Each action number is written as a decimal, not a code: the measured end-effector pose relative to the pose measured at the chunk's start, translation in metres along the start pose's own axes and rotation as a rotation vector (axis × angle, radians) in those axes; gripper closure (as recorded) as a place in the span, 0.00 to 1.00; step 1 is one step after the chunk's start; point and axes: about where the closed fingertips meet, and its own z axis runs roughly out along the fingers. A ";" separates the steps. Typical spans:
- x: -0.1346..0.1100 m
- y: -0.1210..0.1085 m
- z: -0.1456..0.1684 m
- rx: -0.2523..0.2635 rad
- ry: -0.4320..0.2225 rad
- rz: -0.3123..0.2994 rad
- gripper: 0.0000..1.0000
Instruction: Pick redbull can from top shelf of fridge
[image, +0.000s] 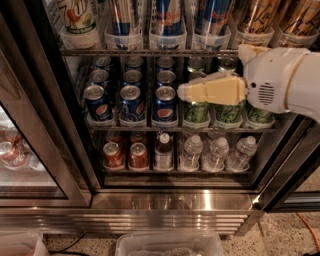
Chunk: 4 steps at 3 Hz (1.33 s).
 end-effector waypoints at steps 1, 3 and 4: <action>-0.018 0.005 0.014 0.091 -0.103 0.047 0.00; -0.043 -0.008 0.007 0.307 -0.193 0.027 0.00; -0.043 -0.007 0.008 0.306 -0.193 0.027 0.00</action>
Offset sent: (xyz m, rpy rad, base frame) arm 0.0231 0.0150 0.0428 0.2132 -0.3454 -0.4888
